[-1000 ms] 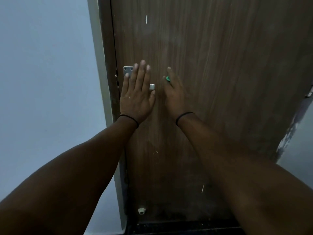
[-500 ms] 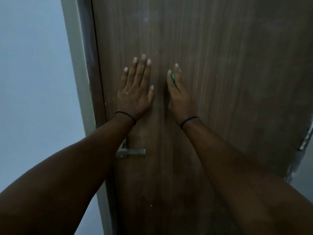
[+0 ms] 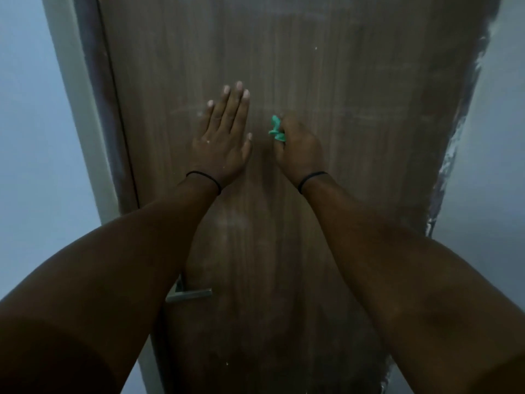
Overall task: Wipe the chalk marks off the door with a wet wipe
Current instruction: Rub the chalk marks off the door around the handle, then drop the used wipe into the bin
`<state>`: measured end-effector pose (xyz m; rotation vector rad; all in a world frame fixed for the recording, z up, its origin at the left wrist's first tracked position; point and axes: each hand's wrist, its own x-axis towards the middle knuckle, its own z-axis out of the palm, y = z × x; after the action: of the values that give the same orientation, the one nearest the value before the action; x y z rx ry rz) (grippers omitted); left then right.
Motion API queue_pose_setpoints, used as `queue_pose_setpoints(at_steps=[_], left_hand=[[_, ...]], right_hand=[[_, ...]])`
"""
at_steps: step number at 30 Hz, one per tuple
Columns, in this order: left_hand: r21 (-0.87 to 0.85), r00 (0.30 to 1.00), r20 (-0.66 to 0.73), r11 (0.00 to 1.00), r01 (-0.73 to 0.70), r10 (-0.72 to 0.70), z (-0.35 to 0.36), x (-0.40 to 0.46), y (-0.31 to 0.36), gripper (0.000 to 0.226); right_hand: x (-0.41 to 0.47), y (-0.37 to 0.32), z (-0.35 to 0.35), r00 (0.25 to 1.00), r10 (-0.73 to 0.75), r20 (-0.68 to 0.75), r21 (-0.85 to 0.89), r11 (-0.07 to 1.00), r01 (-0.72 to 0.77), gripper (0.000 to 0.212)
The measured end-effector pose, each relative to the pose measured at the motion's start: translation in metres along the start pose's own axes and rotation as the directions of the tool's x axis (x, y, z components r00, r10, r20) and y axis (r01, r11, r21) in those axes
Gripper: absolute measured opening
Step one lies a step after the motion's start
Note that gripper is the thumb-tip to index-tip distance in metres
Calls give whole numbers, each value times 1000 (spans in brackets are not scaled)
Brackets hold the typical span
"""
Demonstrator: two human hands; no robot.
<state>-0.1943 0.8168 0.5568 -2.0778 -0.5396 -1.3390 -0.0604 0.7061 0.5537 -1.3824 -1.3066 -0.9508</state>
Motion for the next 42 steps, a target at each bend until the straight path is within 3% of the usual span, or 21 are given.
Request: queue_pose_setpoints(at_steps=[5,7,9,10,11,12,13,15,18,20,23,25,26,27,29,32,37,40,42], left_hand=[[-169,990,-63,976,-136,127,24,28,57,67],[-267,984,-90,948,-173,154,34,28,84,67],[-402,978,-99,891,-210,186,42,21,107,67],[-457,972,-103,858,-234,211,46,15,119,67],[-492,965,-107,831,-261,239,50,9,128,66],[-529,958,-111,801,-281,263,54,3,138,66],[-558,954,-107,777,-290,279,57,-3,146,65],[-623,950,-99,726,-292,297,63,-15,164,64],[-769,947,-46,594,-236,317,69,-38,195,58],[-866,954,63,491,-94,294,67,-57,220,53],[-921,916,213,384,72,341,61,-74,255,45],[-936,840,335,251,246,427,55,-79,284,39],[-893,764,438,134,429,473,50,-79,297,35],[-785,650,530,25,619,544,46,-81,311,31],[-569,441,578,-48,821,687,45,-85,340,29],[-498,273,522,29,867,808,54,-105,382,24],[-424,46,543,226,877,838,84,-171,455,19],[-363,-64,563,316,877,824,105,-223,495,20],[-352,-101,557,344,870,824,118,-262,516,17]], right_hand=[[-16,32,-32,999,15,-46,-102,995,-19,16],[-31,44,-43,986,120,-114,-103,986,-132,16],[-46,53,-51,907,371,-200,5,926,-378,13],[-53,58,-58,781,583,-223,190,812,-552,12],[-60,60,-66,593,788,-165,448,596,-667,10],[-68,60,-74,424,905,-26,667,332,-667,13],[-78,62,-82,330,938,103,809,113,-576,20],[-102,65,-100,289,943,166,901,-25,-433,32],[-139,56,-117,261,959,113,901,12,-434,25],[-165,53,-129,220,974,57,858,65,-509,20],[-197,55,-153,148,989,-6,777,98,-622,35],[-216,56,-173,98,994,-47,689,104,-717,37],[-224,57,-181,81,994,-70,631,107,-768,36],[-234,60,-190,63,993,-104,573,112,-812,36],[-253,66,-206,21,987,-162,480,97,-872,34],[-294,83,-226,-88,978,-191,434,3,-901,25],[-390,118,-238,-224,949,-221,329,-144,-933,19],[-453,140,-236,-326,921,-211,307,-254,-917,22],[-494,149,-231,-321,904,-283,127,-296,-947,22]])
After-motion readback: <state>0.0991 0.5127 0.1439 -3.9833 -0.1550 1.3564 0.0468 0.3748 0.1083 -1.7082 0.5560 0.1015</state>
